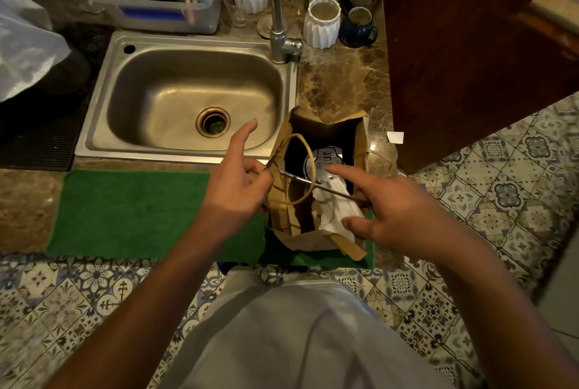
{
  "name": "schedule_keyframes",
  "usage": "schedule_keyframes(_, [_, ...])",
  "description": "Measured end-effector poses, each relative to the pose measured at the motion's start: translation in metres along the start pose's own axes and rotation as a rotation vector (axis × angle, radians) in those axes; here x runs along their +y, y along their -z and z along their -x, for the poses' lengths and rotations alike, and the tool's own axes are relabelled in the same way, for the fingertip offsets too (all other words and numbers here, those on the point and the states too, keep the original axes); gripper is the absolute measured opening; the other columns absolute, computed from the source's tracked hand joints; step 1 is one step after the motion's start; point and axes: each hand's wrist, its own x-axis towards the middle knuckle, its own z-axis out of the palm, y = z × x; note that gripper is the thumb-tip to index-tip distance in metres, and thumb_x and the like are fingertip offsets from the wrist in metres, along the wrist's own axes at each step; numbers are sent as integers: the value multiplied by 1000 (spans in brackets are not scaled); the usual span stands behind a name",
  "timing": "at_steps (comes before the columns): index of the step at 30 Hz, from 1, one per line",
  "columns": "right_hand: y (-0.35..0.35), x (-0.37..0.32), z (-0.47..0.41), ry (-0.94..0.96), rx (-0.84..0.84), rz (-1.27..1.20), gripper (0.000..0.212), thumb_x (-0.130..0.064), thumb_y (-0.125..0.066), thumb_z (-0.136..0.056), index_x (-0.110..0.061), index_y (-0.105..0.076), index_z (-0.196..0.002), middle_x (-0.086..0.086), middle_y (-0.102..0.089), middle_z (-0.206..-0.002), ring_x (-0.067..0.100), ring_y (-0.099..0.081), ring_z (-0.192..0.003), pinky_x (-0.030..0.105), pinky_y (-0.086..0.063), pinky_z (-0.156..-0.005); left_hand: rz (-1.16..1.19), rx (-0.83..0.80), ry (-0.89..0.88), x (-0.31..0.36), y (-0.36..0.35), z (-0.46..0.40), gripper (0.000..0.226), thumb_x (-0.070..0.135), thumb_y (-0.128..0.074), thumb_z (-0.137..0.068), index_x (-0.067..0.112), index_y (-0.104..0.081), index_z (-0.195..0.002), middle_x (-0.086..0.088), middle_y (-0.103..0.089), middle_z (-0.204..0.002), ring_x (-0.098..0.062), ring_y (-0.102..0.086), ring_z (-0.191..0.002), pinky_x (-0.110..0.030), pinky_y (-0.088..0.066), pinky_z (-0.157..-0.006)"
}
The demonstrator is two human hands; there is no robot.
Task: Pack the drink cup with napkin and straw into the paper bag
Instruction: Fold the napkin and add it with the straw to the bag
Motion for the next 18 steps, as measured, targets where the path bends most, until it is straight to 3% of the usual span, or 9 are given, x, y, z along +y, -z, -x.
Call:
schedule_keyframes(2, [3, -2, 1, 1, -2, -28, 90, -43, -74, -89, -50, -15, -157, 0, -75, -121, 15, -71, -91, 35, -58, -81, 0, 4, -7, -2, -1, 0, 81, 3, -61, -92, 41, -27, -155, 2, -58, -66, -15, -56, -57, -37, -51, -55])
schedule_keyframes(5, [5, 0, 0, 22, 5, -55, 89, -47, -73, -89, -46, -18, -158, -8, -76, -102, -1, -63, -72, 34, -56, -75, 7, 0, -13, -2, -1, 0, 81, 4, -61, -92, 40, -27, -156, 3, -60, -67, -14, -56, -58, -30, -46, -57])
schedule_keyframes(11, [1, 5, -2, 66, 18, -90, 80, -46, -71, -91, -42, -25, -157, -15, -76, -90, 0, -69, -74, 36, -58, -77, 0, -5, -20, -1, -1, -1, 81, 4, -61, -93, 40, -26, -156, 2, -60, -69, -15, -58, -59, -31, -48, -59])
schedule_keyframes(15, [1, 11, -6, 62, 12, -9, 66, -31, -66, -95, -45, -37, -152, -14, -77, -92, -2, -59, -54, 28, -53, -64, -7, -19, -20, 0, -1, 0, 80, 6, -61, -94, 42, -25, -156, -10, -64, -74, -27, -63, -65, -45, -55, -62])
schedule_keyframes(18, [2, 15, -6, 79, 13, -36, 62, -27, -65, -95, -43, -41, -151, -13, -78, -92, -12, -58, -55, 25, -46, -57, -8, -21, -31, -2, -1, -2, 81, 5, -61, -93, 41, -24, -156, -2, -61, -70, -20, -58, -61, -39, -51, -59])
